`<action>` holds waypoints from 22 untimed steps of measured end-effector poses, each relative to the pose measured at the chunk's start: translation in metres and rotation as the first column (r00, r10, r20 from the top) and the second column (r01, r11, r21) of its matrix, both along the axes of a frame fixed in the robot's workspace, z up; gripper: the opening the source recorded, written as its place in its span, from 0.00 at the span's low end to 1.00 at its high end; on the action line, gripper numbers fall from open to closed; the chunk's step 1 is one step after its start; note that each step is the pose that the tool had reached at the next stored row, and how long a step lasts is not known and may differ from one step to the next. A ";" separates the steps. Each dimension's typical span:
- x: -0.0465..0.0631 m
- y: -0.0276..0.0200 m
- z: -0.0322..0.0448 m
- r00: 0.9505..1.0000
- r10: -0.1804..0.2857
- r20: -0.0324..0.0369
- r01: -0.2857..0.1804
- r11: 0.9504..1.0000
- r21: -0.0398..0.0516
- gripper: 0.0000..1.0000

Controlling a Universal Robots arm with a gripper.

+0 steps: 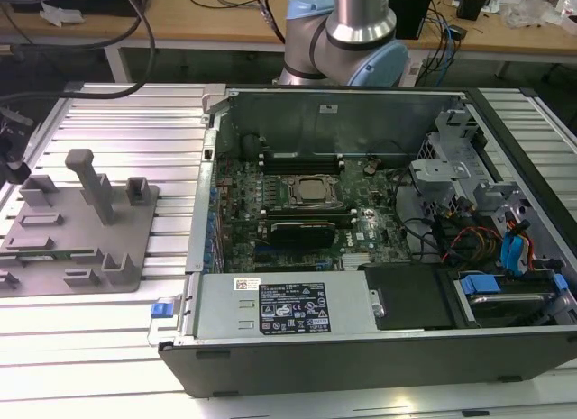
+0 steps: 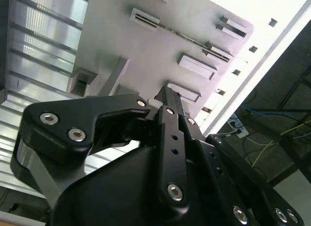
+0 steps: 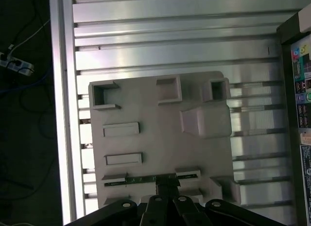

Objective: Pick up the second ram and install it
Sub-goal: 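Reach for the second ram, then pick up the second ram and move it above second insertion slot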

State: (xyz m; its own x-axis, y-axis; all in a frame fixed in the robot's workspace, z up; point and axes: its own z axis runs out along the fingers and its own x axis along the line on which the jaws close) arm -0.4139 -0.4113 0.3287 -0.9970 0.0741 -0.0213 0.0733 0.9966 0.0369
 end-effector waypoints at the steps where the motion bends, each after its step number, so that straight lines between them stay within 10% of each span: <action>1: 0.000 -0.0003 -0.0021 1.000 0.000 0.000 0.000 1.000 0.000 0.08; 22: -0.003 -0.0039 -0.0062 1.000 0.000 0.000 0.000 1.000 0.000 0.08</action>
State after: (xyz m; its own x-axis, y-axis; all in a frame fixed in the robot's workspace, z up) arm -0.4164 -0.4152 0.3226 -0.9970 0.0740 -0.0210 0.0732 0.9966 0.0368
